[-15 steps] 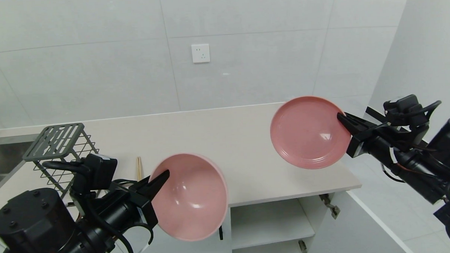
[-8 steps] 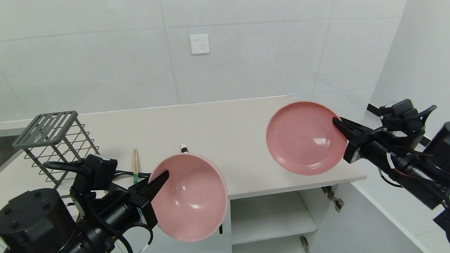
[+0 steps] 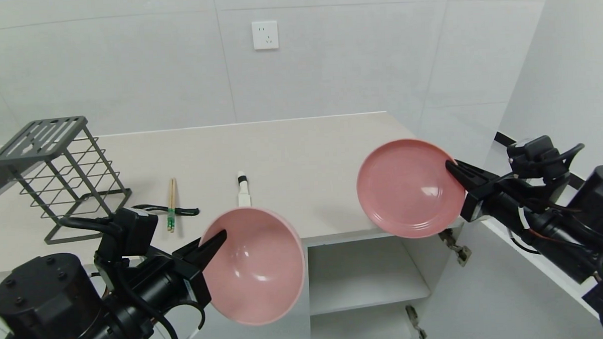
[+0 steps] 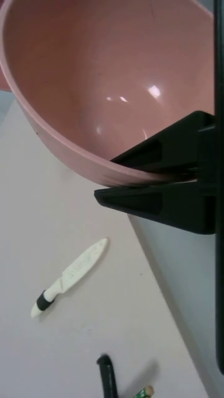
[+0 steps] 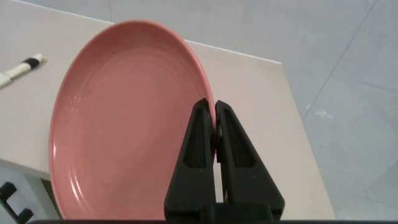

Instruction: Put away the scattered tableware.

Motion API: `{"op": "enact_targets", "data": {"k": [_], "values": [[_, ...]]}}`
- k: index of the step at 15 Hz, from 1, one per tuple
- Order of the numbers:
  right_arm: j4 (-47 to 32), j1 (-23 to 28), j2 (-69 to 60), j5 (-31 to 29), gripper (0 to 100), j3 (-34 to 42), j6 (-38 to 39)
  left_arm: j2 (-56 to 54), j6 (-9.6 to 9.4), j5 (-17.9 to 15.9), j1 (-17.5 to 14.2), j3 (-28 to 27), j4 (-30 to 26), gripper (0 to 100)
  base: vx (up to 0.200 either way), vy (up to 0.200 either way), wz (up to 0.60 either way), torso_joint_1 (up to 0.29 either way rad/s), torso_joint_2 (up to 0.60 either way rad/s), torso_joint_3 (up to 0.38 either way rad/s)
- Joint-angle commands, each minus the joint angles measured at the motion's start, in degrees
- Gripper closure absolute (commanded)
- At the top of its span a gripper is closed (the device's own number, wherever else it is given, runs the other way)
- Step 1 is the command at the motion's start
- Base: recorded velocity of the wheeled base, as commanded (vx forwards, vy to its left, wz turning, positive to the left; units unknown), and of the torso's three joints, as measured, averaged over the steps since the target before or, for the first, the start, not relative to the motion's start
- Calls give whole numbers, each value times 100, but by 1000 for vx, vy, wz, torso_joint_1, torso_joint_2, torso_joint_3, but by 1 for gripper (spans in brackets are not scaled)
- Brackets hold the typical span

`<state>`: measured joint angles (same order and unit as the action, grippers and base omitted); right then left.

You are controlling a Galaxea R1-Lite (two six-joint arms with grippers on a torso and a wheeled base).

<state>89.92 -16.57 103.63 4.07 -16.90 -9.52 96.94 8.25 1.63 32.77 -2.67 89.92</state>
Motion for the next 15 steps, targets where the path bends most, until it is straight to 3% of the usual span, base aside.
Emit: {"op": "enact_targets", "data": {"k": [1, 9, 15], "values": [[8, -31, -18, 6, 100, 20, -6, 9, 1, 4, 1, 12, 8, 100, 0, 0, 0, -232, 525, 276], [8, -259, -309, 32, 100, 248, -94, -61, 1, -5, 168, 144, 8, 100, 0, 0, 0, -223, 501, 277], [8, -391, -519, 604, 100, 811, -419, 9, 1, -5, 186, 144, 8, 100, 0, 0, 0, -120, 286, 162]]}}
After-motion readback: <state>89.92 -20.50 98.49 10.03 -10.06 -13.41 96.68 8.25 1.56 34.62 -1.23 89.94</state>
